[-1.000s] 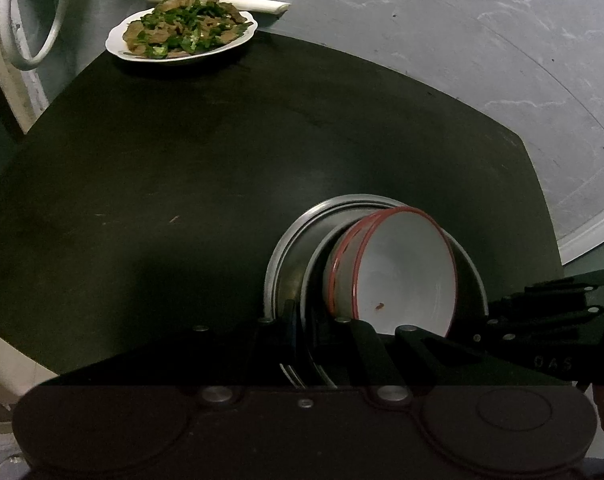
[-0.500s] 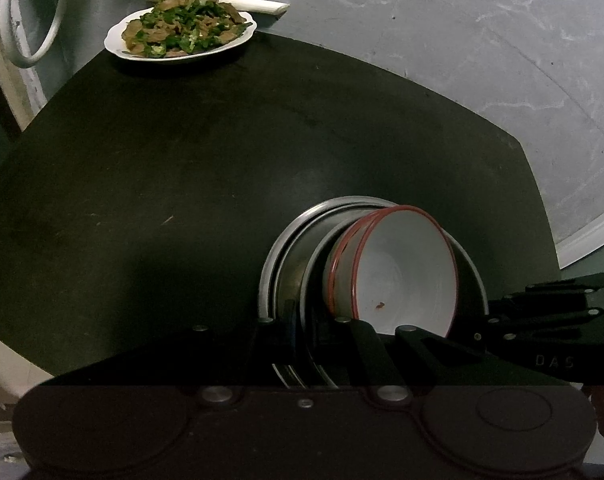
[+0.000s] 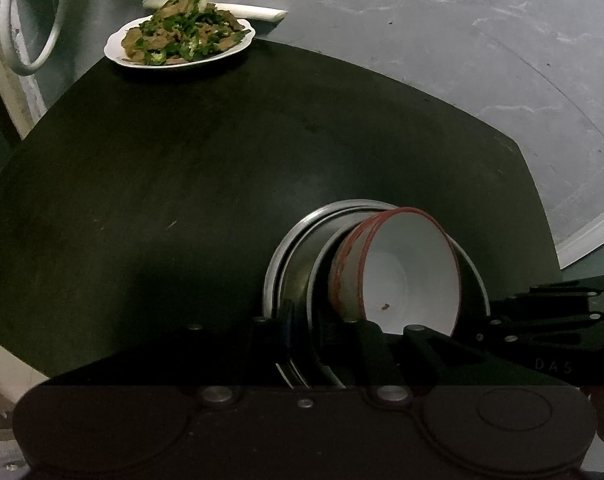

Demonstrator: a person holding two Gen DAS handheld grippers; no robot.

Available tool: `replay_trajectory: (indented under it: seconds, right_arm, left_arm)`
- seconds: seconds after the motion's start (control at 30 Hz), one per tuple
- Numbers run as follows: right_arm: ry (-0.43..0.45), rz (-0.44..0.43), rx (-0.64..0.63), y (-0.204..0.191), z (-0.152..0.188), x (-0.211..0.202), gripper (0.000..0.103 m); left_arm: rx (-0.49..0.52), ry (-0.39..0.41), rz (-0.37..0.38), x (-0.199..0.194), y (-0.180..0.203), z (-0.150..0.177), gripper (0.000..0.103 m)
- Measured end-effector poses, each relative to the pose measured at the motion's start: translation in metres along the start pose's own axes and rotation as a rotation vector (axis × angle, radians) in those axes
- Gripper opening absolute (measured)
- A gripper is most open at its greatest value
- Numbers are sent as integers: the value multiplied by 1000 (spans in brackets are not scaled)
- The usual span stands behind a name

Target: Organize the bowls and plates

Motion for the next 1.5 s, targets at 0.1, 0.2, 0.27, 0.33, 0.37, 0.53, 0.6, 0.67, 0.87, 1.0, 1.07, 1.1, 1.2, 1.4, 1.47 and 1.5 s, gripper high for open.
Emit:
replay_trajectory:
  seconds: [0.1,0.2,0.27,0.33,0.37,0.53,0.6,0.67,0.87,1.0,1.07,1.1,1.2,1.4,1.47,1.5]
  right_arm:
    - [14,13,4,-1,2,-1,22]
    - [19,41,-14,-5,2,0,22]
    - [22,59,-29,-7,3,0,23]
    - [29,77,-41,-9,3,-1,25]
    - [32,86,-46,-9,3,-2,26]
    - [61,134,-70,-13,7,-5,32]
    - [75,152,-76,-14,9,-7,35]
    - [81,147,-67,-14,10,-8,35]
    - [112,150,-79,-14,15,-14,42]
    - [137,157,-76,-7,18,-20,53]
    - [150,149,-62,-3,19,-22,55]
    - [158,146,-59,-1,19,-23,57]
    - [184,142,-54,1,22,-29,62]
    - [271,122,-62,2,37,-49,81]
    - [314,111,-61,3,44,-58,87]
    - [333,102,-60,4,48,-63,89]
  left_arm:
    - [9,-2,13,0,0,0,15]
    - [23,-3,28,0,-1,0,15]
    - [33,-4,42,1,-2,0,16]
    - [44,-5,53,2,-2,0,17]
    - [49,-5,57,2,-2,0,17]
    - [72,7,33,-1,-3,1,34]
    - [70,18,5,-2,-7,2,42]
    - [50,24,16,-4,-10,4,42]
    - [61,55,-32,-12,-6,8,47]
    - [66,103,-53,-21,-3,10,57]
    - [78,118,-71,-23,0,11,58]
    - [82,122,-79,-24,1,12,58]
    - [72,145,-98,-28,2,16,64]
    - [26,254,-134,-47,3,30,86]
    - [6,295,-133,-55,8,38,92]
    - [-2,316,-134,-59,10,42,94]
Point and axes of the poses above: each gripper's, at about its wrist camera, not at the fingertips, and x roughly the way its jaws point, y to its right, z to its underside, the point moved 4 cm from there along x, roughly the way its jaws point, and after that the axes turned 1 degree about x, right-handed, at the moved point
